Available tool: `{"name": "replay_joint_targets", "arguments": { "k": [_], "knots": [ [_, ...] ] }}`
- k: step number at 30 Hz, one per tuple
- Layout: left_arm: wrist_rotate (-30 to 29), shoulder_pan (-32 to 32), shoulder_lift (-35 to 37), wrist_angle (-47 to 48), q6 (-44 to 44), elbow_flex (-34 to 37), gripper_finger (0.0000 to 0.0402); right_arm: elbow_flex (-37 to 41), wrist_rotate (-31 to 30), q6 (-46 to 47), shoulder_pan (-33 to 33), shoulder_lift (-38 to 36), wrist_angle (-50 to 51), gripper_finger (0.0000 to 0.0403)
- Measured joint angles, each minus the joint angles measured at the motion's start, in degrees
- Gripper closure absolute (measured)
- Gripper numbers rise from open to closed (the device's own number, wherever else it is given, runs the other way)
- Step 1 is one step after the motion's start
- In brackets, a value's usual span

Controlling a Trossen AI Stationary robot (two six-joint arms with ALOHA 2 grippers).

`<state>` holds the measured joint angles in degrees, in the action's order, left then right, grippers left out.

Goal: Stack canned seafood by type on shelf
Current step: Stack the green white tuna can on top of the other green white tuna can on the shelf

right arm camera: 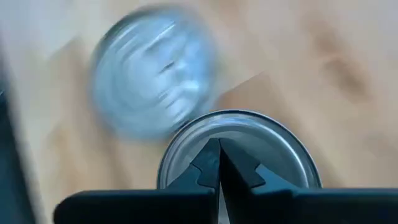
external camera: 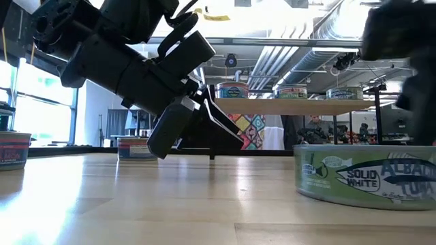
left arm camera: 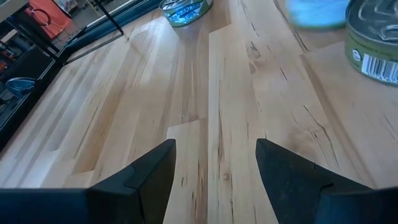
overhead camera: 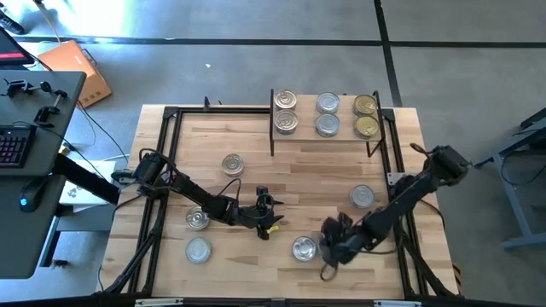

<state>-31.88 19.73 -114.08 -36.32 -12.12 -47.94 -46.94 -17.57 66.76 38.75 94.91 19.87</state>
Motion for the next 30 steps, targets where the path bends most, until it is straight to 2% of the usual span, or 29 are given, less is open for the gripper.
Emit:
{"name": "replay_joint_targets", "arguments": {
  "k": [4,8,10,15,22,26,30],
  "knots": [
    [0.0,0.0,0.0,0.0,0.0,0.0,0.0188,0.2,-4.9,3.1,-4.2,0.2,1.1,0.0403],
    [0.1,0.1,0.0,-0.9,0.2,0.0,0.0188,0.5,-7.0,3.3,-8.3,0.4,-1.0,0.0403],
    [2.7,0.3,0.0,-2.0,1.3,-0.1,0.0188,0.5,-7.9,3.3,-10.3,0.5,-2.6,0.0403],
    [14.8,0.6,0.0,-6.4,2.8,-1.7,0.0188,0.8,-14.9,-0.9,-13.7,0.8,-8.0,0.0403],
    [16.3,0.5,0.0,-5.9,3.8,-3.1,0.0188,0.8,-23.7,-9.5,-15.6,0.6,-16.5,0.0402],
    [16.6,0.0,0.0,-5.6,4.8,-3.1,0.0188,0.7,-23.8,-16.1,-15.2,-3.0,-15.9,0.0391],
    [20.3,-2.1,0.0,-5.5,7.8,-3.1,0.0188,0.7,-20.7,-22.3,-13.9,-8.9,-9.5,0.0342]
  ]
}}
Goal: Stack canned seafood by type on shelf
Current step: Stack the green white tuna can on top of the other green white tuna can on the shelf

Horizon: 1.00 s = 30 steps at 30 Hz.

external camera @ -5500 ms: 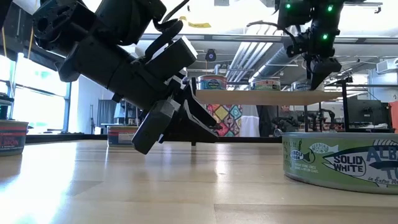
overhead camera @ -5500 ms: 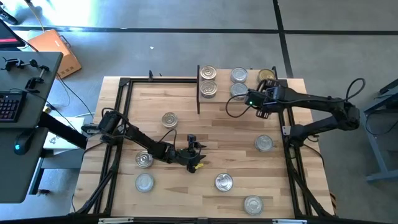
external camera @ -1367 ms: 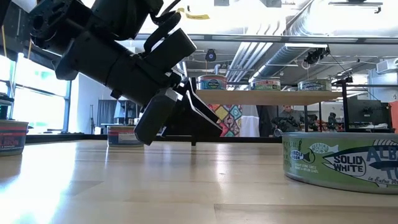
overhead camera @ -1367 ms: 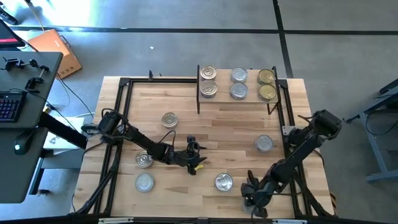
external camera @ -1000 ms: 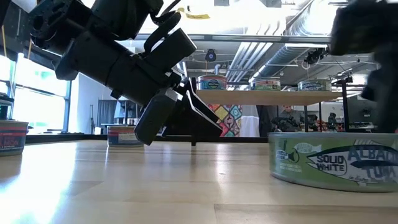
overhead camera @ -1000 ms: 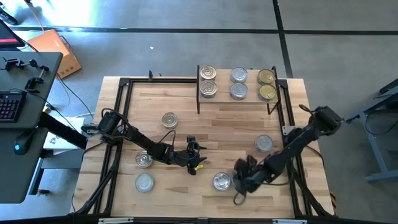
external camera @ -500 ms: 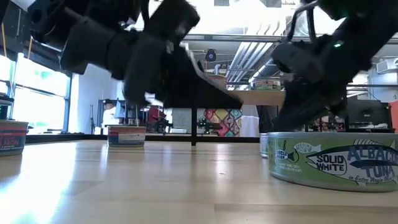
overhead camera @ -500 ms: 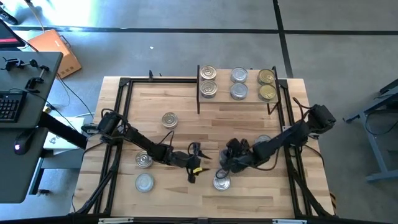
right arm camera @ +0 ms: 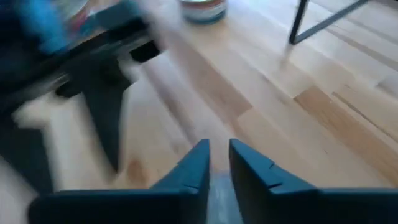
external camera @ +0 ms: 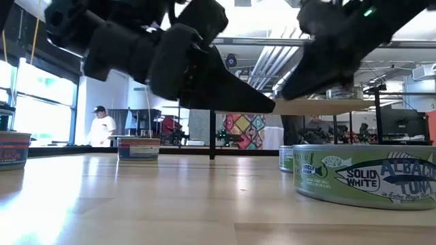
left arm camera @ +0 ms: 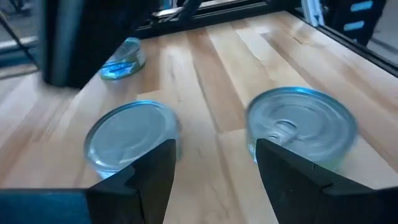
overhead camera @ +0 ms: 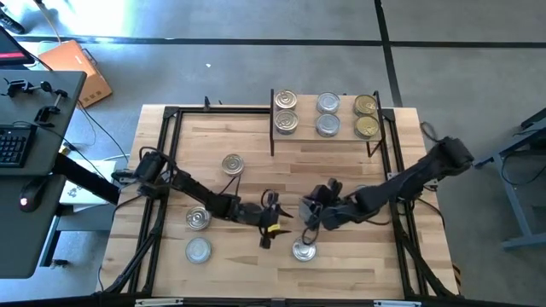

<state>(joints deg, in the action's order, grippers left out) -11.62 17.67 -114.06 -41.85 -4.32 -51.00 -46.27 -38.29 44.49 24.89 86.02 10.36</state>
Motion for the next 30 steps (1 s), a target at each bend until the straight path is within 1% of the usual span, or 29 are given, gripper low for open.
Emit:
{"name": "replay_joint_targets", "arguments": {
  "k": [5,9,12,14,18,21,24,30],
  "knots": [
    [0.6,-2.8,-1.0,-1.1,1.1,0.0,0.0188,-0.1,7.9,0.1,0.3,-6.0,13.6,0.0248],
    [0.9,-4.2,-2.2,-1.9,1.2,0.0,0.0188,0.0,12.3,-2.7,0.3,-6.8,23.2,0.0164],
    [0.7,-4.3,-2.4,-1.9,1.3,0.0,0.0188,1.8,13.4,-7.6,0.3,-6.2,24.4,0.0115],
    [-0.6,-4.4,-2.4,-2.2,0.6,0.0,0.0188,3.7,13.9,-12.0,-0.1,-5.3,22.8,0.0095],
    [-1.0,-4.8,-2.4,-2.1,-5.6,0.0,0.0188,6.7,17.2,-20.7,-1.9,-4.0,13.5,0.0083],
    [-0.9,-5.5,-2.4,-2.3,-6.3,0.0,0.0188,7.4,20.1,-24.9,-3.3,-3.4,7.1,0.0082],
    [-0.3,-6.3,-2.5,-3.2,-6.6,0.0,0.0188,7.4,21.8,-26.8,-4.6,-2.6,5.8,0.0082],
    [2.1,-7.2,-5.6,-5.0,-7.4,-1.0,0.0188,7.4,24.5,-26.8,-6.2,-1.7,5.4,0.0082]
  ]
}}
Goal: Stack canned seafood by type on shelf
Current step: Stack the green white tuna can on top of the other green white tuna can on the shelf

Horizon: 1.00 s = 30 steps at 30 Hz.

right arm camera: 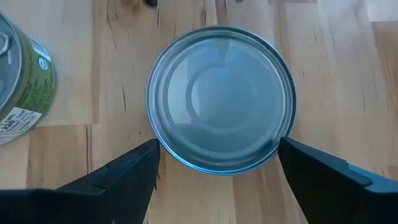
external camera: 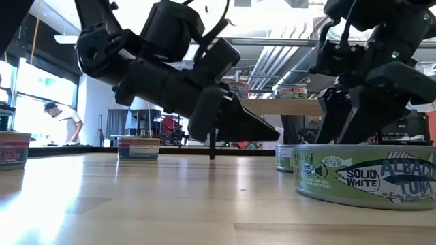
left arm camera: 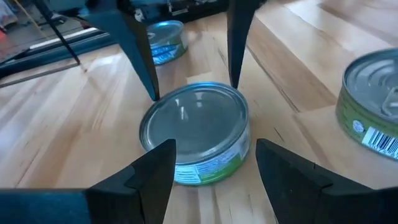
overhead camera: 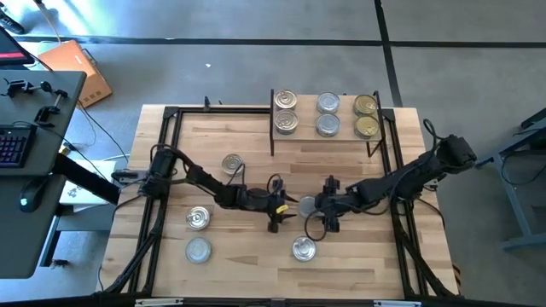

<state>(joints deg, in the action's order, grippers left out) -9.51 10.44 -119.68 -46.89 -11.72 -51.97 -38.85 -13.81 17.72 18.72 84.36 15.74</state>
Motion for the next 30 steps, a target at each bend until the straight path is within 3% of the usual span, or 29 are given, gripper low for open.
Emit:
{"name": "replay_joint_targets", "arguments": {
  "k": [11,24,27,30],
  "knots": [
    [-3.2,-0.6,-2.4,1.3,-3.4,-2.6,0.0188,0.0,2.8,6.7,0.7,-0.1,-2.1,0.0082],
    [-11.0,-1.2,-1.5,6.6,-4.3,-2.2,0.0188,0.0,4.9,13.3,8.8,0.0,-5.2,0.0082],
    [-11.2,-1.1,-0.2,8.4,-4.3,-2.2,0.0188,-0.7,4.0,14.4,10.7,0.1,-4.9,0.0082],
    [-11.2,-0.9,1.0,9.5,-3.8,-2.4,0.0188,-1.9,-0.7,12.6,12.8,0.1,-4.9,0.0083]
  ]
}}
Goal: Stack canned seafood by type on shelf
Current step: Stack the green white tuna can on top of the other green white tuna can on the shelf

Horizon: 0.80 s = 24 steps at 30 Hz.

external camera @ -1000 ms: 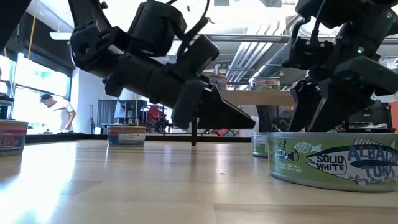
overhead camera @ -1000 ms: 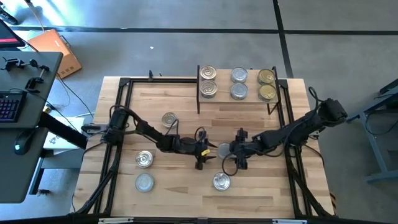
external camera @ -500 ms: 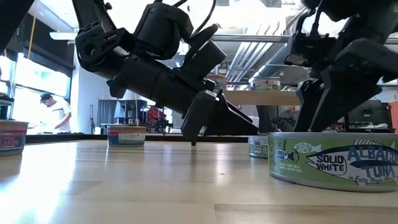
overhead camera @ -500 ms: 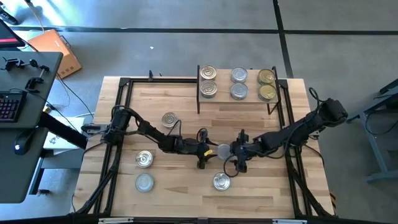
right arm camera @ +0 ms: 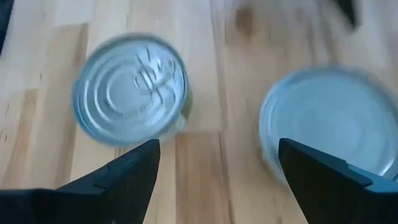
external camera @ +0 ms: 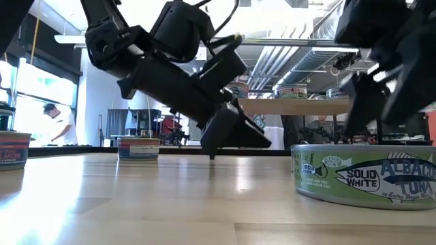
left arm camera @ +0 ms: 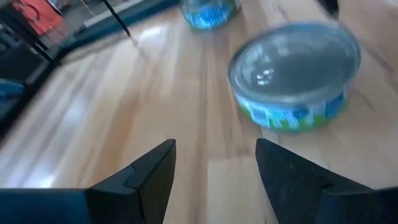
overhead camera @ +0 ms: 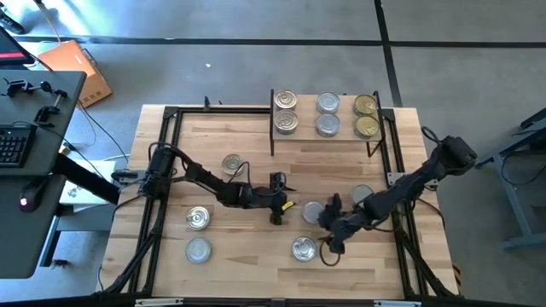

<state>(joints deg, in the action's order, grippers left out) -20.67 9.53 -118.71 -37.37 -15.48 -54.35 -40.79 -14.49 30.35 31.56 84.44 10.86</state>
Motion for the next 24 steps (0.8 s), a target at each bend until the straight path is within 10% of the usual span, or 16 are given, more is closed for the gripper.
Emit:
{"name": "replay_joint_targets", "arguments": {
  "k": [24],
  "knots": [
    [0.6,2.6,0.5,1.6,2.8,0.1,0.0188,-0.6,-25.9,-17.6,1.9,17.1,-6.9,0.0198]
  ]
}}
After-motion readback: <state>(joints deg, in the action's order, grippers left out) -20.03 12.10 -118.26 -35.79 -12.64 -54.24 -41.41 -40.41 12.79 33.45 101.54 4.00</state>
